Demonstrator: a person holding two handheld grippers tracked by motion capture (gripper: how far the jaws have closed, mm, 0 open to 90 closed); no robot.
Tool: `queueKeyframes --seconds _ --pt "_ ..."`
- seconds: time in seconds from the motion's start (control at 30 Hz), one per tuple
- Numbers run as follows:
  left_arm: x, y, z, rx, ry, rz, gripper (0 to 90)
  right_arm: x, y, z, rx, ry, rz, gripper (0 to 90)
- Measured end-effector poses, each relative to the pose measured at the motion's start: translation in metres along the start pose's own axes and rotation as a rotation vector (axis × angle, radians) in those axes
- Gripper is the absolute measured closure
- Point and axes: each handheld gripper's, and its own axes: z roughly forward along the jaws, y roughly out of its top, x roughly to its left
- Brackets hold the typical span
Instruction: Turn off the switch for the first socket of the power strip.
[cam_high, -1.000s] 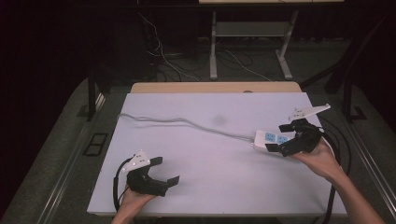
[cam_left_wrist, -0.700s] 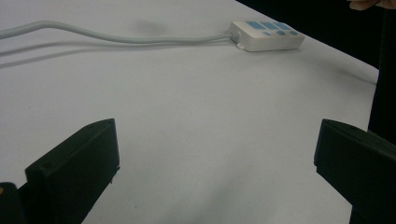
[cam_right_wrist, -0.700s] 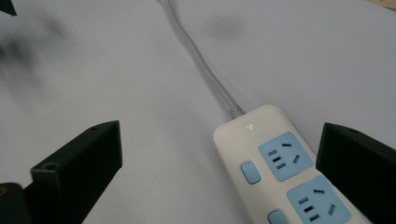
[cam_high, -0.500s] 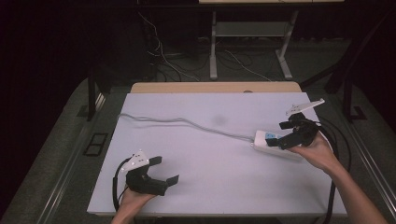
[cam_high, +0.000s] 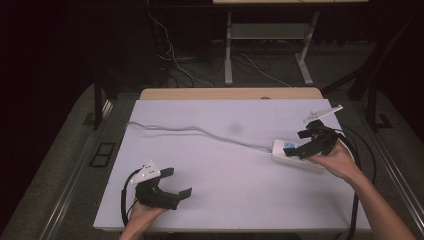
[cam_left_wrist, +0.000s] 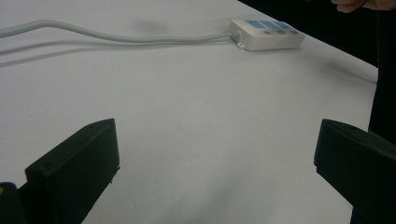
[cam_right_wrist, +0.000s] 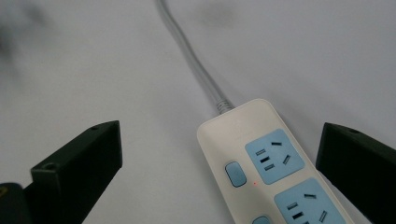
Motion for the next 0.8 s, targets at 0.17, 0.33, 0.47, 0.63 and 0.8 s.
queueKeyframes --seconds 0.17,0.33,0.47,0.63,0.8 --pt "0.000 0.000 0.000 0.001 -0.003 0.002 0.0 -0.003 0.002 0.006 0.038 -0.006 -0.008 1.4" --pt "0.000 0.000 0.000 0.002 -0.002 0.002 0.0 -0.007 0.004 0.009 0.066 -0.014 -0.026 11.0" --pt "0.001 0.000 0.000 0.003 -0.003 0.002 0.0 -0.010 0.005 0.011 0.086 -0.005 -0.041 24.5" --pt "0.001 0.000 0.000 0.003 -0.002 -0.001 0.0 -0.012 0.005 0.014 0.105 0.021 -0.056 41.1" --pt "0.001 0.000 0.000 0.004 -0.001 0.001 0.0 -0.013 0.006 0.018 0.133 0.039 -0.058 54.3"
